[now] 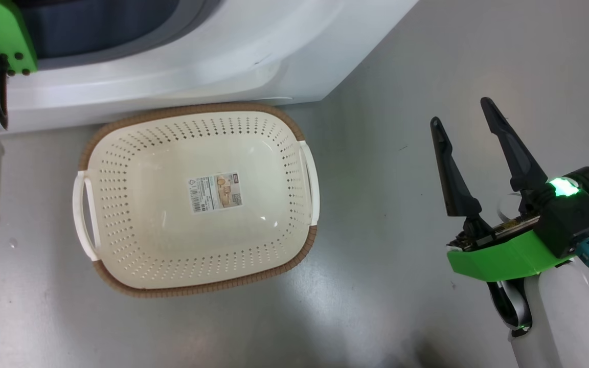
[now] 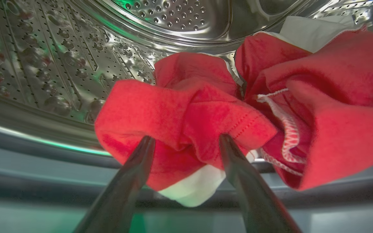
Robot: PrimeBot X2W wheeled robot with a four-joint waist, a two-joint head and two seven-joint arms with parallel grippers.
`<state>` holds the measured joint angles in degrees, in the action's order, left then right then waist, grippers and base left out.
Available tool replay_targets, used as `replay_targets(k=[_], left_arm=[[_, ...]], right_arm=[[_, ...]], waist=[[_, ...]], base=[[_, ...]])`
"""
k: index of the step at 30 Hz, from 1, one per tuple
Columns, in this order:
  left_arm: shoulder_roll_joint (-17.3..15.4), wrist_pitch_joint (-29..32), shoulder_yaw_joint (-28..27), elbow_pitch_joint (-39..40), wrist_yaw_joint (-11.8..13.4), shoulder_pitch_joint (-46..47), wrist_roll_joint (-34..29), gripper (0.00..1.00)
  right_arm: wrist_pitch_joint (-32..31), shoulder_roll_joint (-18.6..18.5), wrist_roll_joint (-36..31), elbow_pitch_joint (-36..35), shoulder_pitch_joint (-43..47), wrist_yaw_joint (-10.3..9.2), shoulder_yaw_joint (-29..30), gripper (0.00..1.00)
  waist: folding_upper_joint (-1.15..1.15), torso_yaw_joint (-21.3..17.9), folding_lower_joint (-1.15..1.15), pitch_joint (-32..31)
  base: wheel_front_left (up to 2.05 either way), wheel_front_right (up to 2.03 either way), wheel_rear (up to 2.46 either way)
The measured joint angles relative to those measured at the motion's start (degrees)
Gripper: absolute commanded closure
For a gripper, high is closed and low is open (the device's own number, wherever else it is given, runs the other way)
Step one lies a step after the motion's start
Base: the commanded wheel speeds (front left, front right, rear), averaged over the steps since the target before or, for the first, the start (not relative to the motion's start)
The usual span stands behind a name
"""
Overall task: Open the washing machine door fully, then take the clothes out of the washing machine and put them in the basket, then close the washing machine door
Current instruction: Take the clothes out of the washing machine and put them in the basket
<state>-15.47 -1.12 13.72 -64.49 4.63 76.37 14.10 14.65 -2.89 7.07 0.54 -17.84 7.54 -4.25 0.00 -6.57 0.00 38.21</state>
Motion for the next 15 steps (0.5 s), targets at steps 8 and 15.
replay_targets(k=[8,15], left_arm=[[-0.15,-1.99,2.61,-0.8,-0.56,-0.05,-1.2,1.0],[-0.98,-2.34,5.27,-0.76,-0.37,0.23,-3.64,1.0]], right_arm=[[0.0,0.0,0.0,0.38,-0.13,0.0,0.07,0.0],[0.0,0.0,0.0,0.65,-0.48,0.0,0.04,0.0]], waist=[[0.0,0.45,0.0,-0.45],[0.0,0.73,0.0,-0.94]], base=[[0.0,0.0,0.0],[0.0,0.0,0.0]])
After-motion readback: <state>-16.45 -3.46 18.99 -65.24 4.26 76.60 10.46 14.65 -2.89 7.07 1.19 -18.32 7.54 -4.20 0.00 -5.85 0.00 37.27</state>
